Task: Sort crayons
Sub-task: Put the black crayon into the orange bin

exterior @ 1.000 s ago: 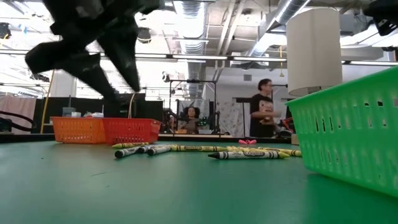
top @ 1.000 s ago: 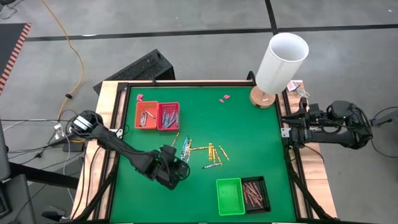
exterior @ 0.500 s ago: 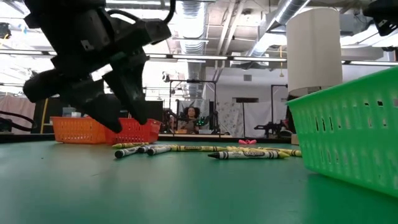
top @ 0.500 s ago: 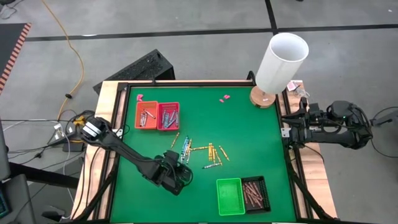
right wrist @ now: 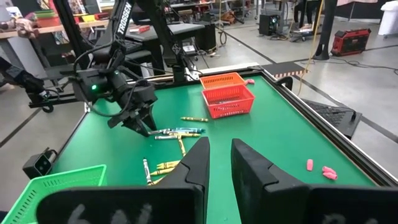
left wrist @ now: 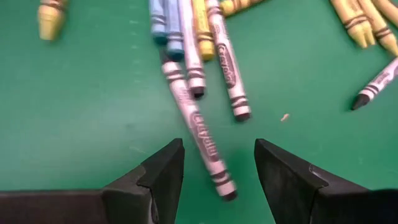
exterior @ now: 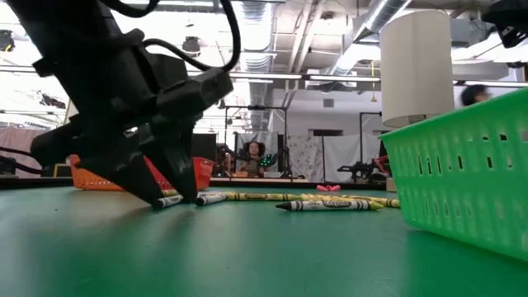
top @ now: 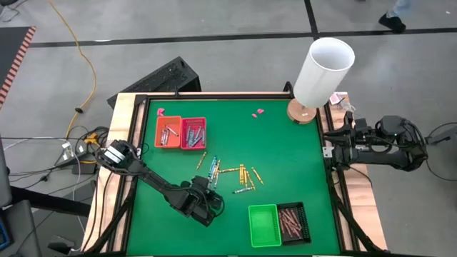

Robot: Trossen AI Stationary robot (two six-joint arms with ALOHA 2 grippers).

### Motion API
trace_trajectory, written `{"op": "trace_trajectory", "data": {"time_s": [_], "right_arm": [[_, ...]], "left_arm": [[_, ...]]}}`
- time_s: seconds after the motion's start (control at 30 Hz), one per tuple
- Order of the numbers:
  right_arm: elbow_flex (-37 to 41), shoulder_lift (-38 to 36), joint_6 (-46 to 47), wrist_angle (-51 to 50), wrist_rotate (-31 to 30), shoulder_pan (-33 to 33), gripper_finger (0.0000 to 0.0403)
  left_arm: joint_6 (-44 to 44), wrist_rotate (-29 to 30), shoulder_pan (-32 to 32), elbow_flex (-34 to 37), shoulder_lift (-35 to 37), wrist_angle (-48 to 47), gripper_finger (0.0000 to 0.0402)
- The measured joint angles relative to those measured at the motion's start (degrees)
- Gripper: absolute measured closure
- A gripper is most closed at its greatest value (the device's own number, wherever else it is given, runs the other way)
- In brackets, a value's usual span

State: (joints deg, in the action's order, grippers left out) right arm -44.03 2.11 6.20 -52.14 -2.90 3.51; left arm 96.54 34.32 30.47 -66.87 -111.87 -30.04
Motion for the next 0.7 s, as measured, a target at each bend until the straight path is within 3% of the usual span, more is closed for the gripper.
{"op": "trace_trajectory", "data": {"time_s": [0.2,0.5,0.7], "right_arm": [[0.0,0.0,0.0,-0.1,0.0,0.0,0.0335],[0.0,0.0,0.0,0.0,0.0,0.0,0.0335],[0.0,0.0,0.0,0.0,0.0,0.0,0.0335]], "left_arm": [[-0.3,0.5,-0.1,-0.2,-0.6,-0.7,0.024],[-2.4,-0.3,-0.2,-0.2,-0.7,-1.5,0.0345],[-2.9,-0.5,-0.2,-0.2,-0.7,-1.1,0.0392]]}}
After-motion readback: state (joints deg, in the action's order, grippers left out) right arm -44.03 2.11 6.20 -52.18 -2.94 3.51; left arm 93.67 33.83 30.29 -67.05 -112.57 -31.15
